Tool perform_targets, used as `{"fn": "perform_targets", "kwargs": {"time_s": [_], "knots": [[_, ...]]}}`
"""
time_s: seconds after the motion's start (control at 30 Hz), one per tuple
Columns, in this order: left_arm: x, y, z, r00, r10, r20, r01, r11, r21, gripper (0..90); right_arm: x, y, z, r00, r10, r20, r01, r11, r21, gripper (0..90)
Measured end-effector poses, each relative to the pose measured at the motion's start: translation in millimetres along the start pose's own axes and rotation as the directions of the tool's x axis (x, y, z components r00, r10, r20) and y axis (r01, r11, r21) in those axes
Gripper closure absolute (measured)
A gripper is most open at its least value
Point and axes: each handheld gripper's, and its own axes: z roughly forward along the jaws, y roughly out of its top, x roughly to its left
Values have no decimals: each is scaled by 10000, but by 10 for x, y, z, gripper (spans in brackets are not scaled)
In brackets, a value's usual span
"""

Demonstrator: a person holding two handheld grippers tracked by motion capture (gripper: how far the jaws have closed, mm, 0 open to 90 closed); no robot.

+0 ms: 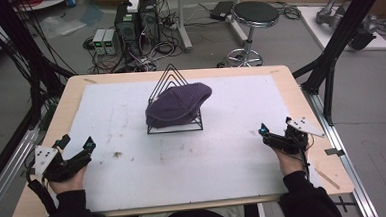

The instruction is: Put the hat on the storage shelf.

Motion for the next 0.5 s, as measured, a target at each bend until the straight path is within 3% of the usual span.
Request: {"fn": "perform_targets", "kwargs": {"time_s": [0.5], "knots": [[1, -6, 24, 10000, -1, 99, 0, 10000, 89, 189, -9, -14, 31, 10000, -29, -59, 31, 9992, 411, 36]]}}
